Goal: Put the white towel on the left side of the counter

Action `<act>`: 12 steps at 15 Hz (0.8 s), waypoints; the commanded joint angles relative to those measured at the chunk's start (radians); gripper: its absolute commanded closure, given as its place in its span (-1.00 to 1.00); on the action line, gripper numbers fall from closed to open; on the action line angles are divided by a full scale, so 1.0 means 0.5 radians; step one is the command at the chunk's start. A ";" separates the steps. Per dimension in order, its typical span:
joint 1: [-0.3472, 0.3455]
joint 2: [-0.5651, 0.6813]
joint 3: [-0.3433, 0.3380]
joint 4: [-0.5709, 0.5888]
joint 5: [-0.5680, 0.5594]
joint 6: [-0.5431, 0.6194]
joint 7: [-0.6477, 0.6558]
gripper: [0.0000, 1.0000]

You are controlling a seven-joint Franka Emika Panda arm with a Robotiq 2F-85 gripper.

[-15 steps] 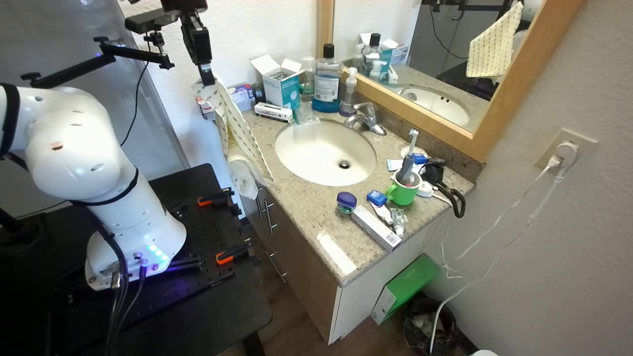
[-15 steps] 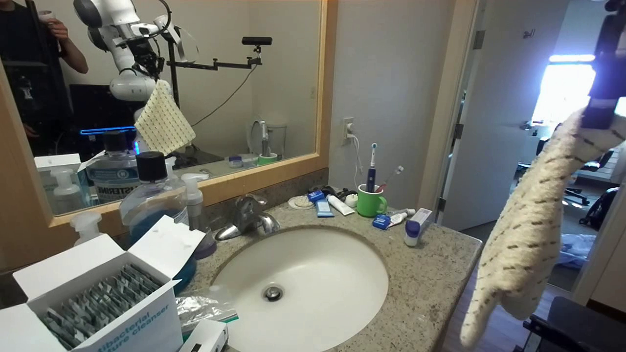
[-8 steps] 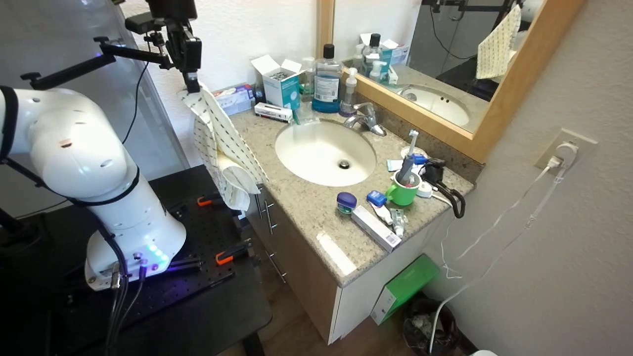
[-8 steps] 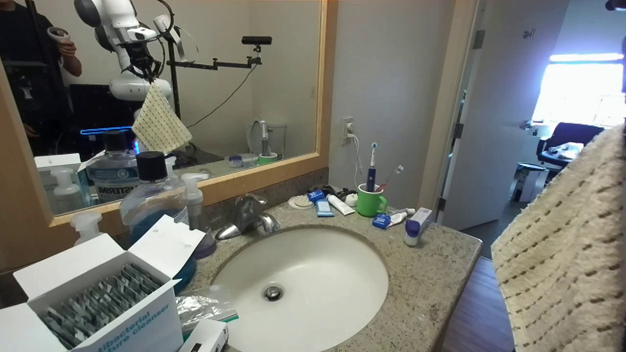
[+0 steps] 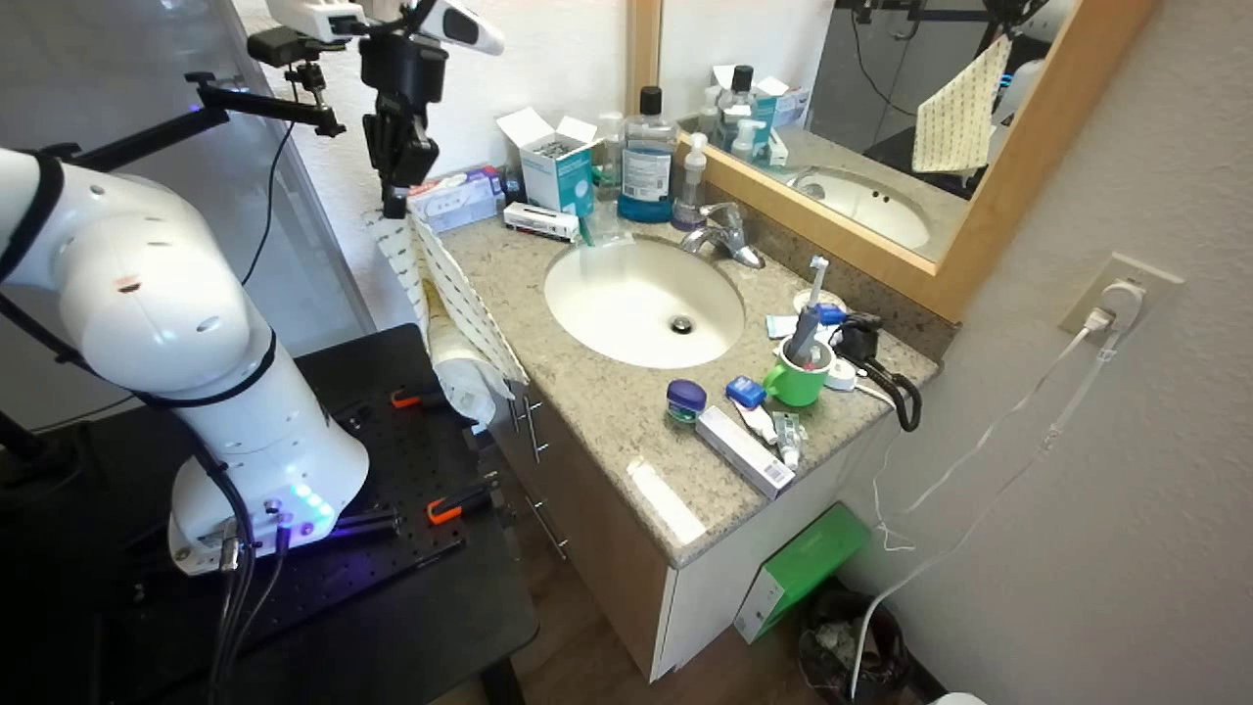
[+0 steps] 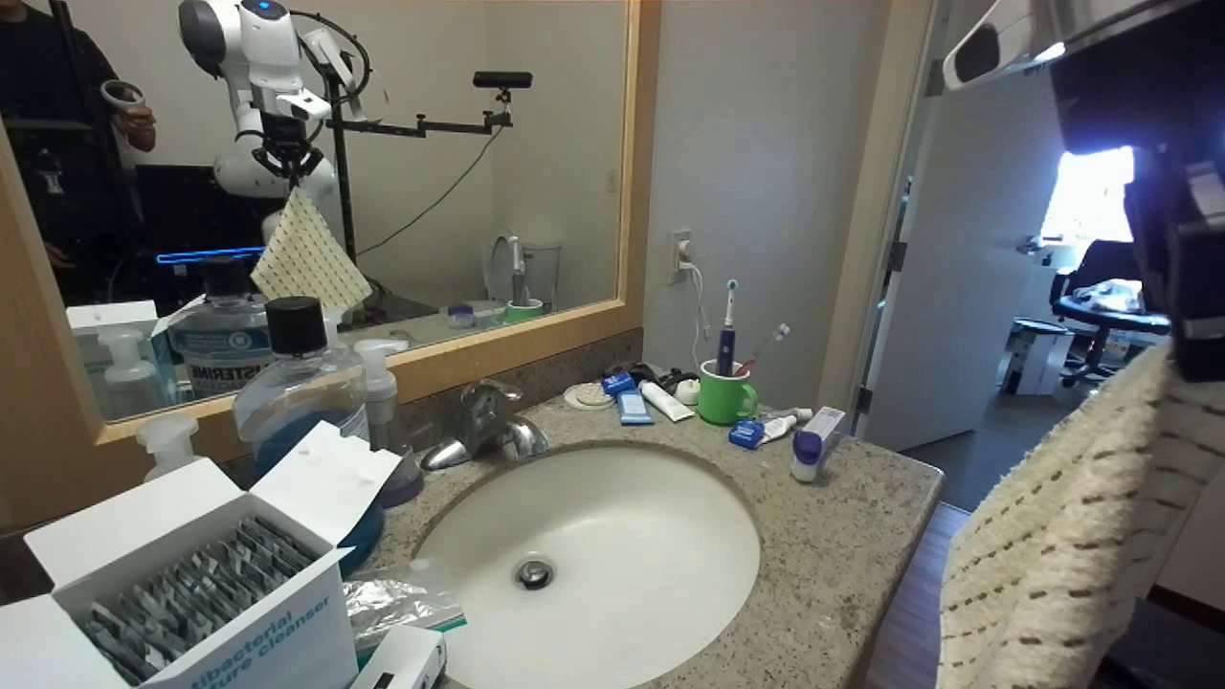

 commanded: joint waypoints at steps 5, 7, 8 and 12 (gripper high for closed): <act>-0.044 0.475 0.023 0.249 0.028 0.055 -0.026 0.98; -0.046 0.538 0.025 0.286 0.016 0.137 -0.027 0.98; -0.046 0.555 0.024 0.298 0.016 0.172 -0.031 0.98; -0.042 0.511 0.027 0.231 0.033 0.145 -0.011 0.94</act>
